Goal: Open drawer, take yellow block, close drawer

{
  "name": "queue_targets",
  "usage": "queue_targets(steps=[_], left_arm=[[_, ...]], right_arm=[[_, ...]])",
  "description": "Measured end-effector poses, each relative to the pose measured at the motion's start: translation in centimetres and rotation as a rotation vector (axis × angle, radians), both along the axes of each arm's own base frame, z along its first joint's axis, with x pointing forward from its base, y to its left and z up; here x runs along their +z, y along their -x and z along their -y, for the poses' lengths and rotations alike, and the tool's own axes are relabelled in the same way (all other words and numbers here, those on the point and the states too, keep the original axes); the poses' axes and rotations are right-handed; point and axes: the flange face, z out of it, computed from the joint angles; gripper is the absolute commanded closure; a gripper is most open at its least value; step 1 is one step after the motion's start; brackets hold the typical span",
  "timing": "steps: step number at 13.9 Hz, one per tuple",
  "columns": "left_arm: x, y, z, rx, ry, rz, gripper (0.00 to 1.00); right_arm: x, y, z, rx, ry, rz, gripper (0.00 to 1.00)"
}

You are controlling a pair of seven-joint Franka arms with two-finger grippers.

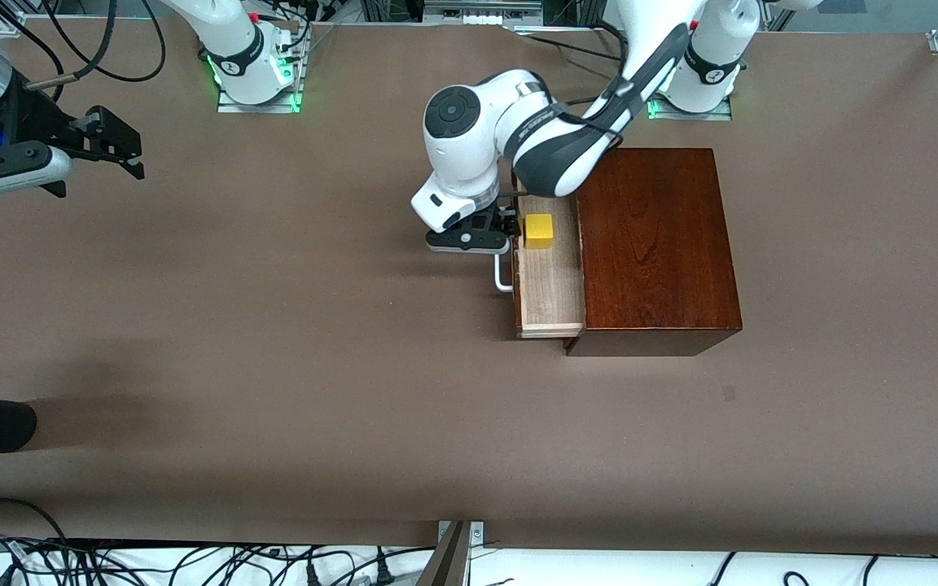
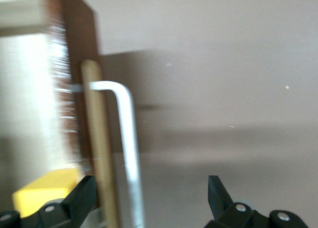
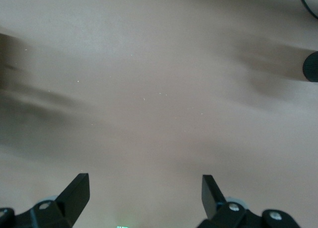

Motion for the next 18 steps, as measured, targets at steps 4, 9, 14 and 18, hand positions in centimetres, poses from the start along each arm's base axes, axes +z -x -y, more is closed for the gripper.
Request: queue_targets(steps=[4,9,14,18], left_arm=[[9.0,-5.0,-9.1,0.166,-0.055,0.008,0.00],[16.4,-8.5,-21.5,0.187,-0.061,-0.052,0.00],[21.1,-11.3,-35.9,0.018,0.094,-0.097,0.00],[23.4,-9.2,-44.6,-0.118,0.135,-0.040,0.00]], right_arm=[[-0.1,-0.4,-0.1,0.000,-0.003,0.019,0.00],[0.2,-0.6,-0.5,0.006,-0.010,0.047,0.00],[-0.1,-0.4,-2.4,0.024,-0.124,0.019,0.00],[-0.6,0.1,-5.9,0.072,-0.240,-0.022,0.00]])
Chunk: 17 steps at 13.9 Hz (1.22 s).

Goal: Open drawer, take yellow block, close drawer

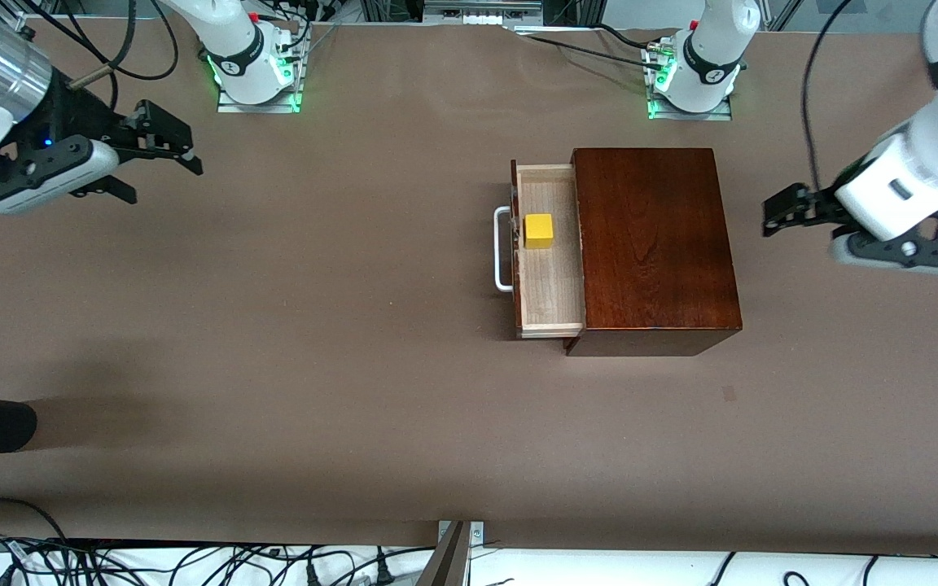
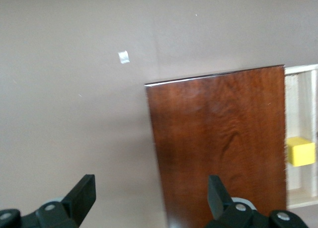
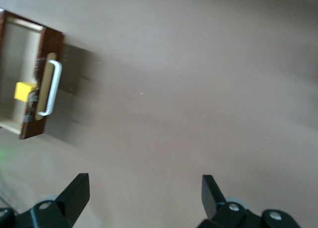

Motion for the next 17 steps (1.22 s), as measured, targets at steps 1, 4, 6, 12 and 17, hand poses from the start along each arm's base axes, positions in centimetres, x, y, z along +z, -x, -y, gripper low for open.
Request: queue_targets(steps=[1,4,6,12,17], left_arm=[[0.4,0.8,-1.2,-0.015,-0.004,0.023,0.00],[0.9,3.3,-3.1,0.002,-0.015,0.036,0.00],[0.4,4.0,-3.5,0.011,-0.017,0.018,0.00],[-0.4,3.8,-3.7,0.016,-0.017,0.002,0.00],[-0.5,3.8,-3.5,0.013,-0.017,0.001,0.00]], right_arm=[[-0.1,0.4,-1.8,0.033,-0.001,0.001,0.00],[-0.7,2.2,-7.8,0.139,0.015,0.004,0.00],[-1.9,2.7,-11.1,0.194,0.017,-0.003,0.00],[-8.3,6.2,-26.0,0.440,0.136,0.136,0.00],[-14.7,10.3,-35.0,0.605,0.147,0.153,0.00]])
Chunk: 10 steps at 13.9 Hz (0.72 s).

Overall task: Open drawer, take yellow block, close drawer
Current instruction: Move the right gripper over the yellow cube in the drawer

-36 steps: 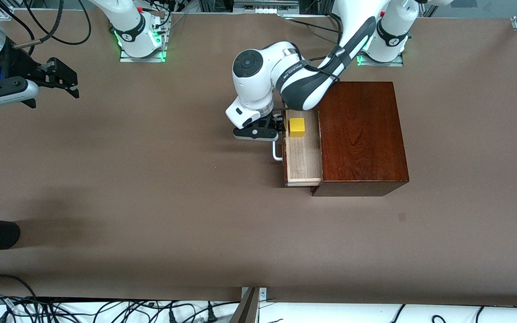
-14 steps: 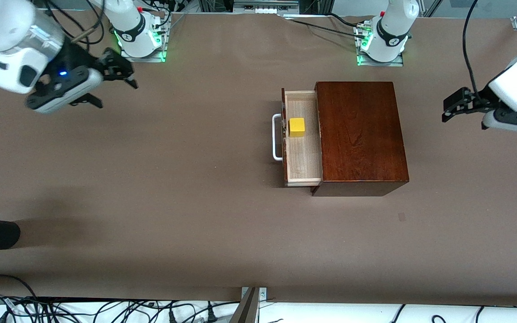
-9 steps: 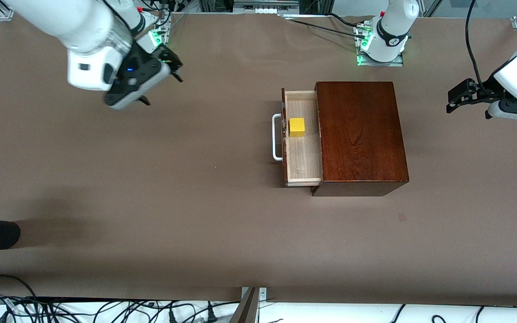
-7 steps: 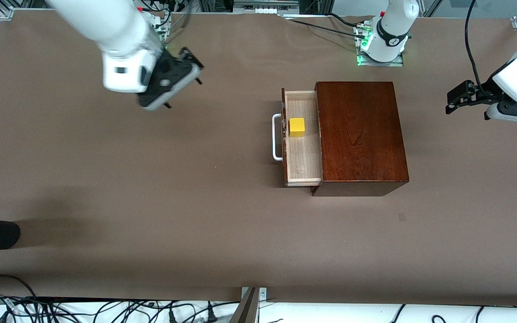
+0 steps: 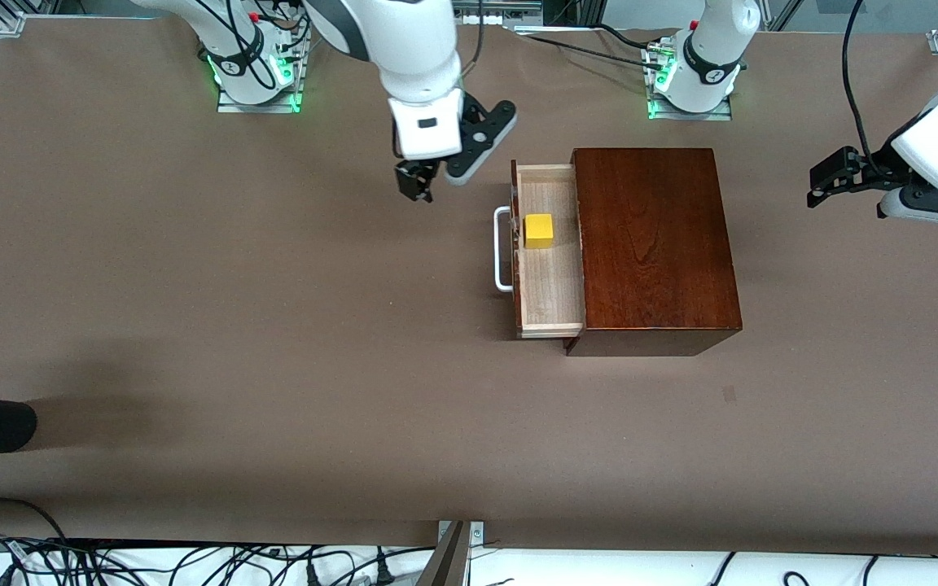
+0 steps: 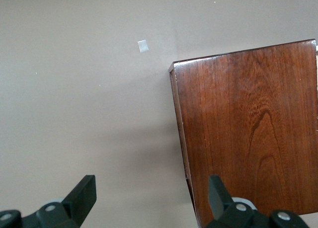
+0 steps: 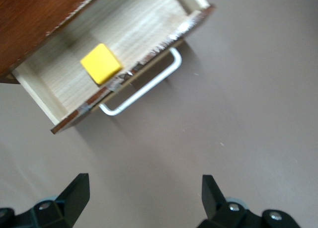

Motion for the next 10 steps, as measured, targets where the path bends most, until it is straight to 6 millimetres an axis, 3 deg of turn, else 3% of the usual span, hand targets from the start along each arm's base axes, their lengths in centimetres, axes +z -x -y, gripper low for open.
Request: queue_targets(steps=[5,8,10], left_arm=[[0.0,0.0,0.2,-0.003,0.000,0.000,0.00],[0.0,0.0,0.3,-0.005,0.000,0.000,0.00],[0.0,0.0,0.3,-0.005,0.000,0.000,0.00]], right_arm=[[-7.7,3.6,-8.1,0.290,-0.067,0.038,0.00],[-9.7,5.6,-11.8,0.425,-0.019,0.102,0.00],[-11.1,5.9,-13.2,0.484,0.006,0.129,0.00]])
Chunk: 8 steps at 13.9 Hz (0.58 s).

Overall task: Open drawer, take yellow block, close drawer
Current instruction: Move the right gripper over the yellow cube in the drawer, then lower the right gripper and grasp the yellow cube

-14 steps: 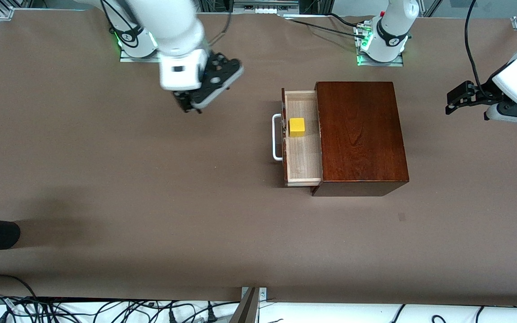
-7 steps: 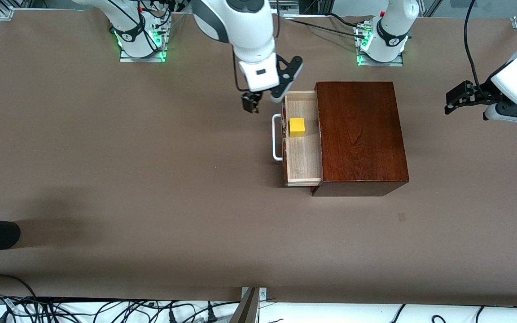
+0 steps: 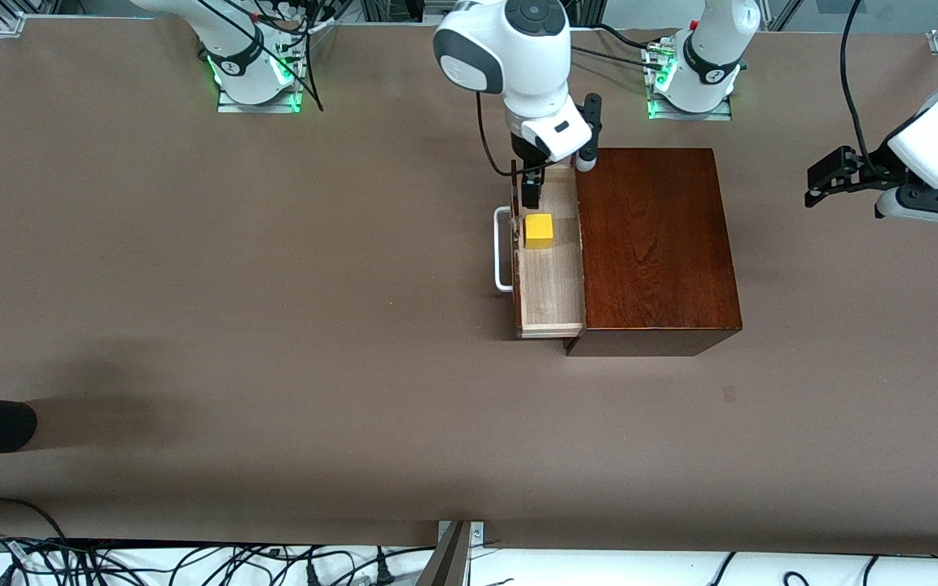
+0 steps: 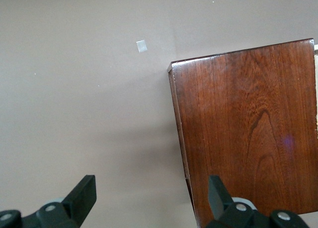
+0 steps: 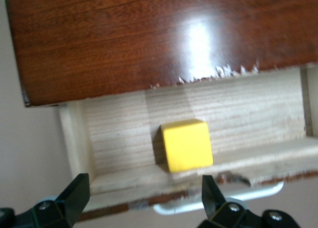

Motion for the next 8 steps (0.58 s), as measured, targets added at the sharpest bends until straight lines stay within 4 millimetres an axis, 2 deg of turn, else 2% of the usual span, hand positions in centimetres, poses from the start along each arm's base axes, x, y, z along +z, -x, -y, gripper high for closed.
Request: queue_targets(steps=[4,8], left_arm=[[0.0,0.0,0.0,0.000,0.000,0.000,0.00],[0.0,0.0,0.0,-0.001,0.000,0.000,0.00]], right_arm=[[-2.7,0.4,-1.7,0.080,0.043,0.042,0.00],[-3.2,-0.5,-2.0,0.106,0.044,0.056,0.00]])
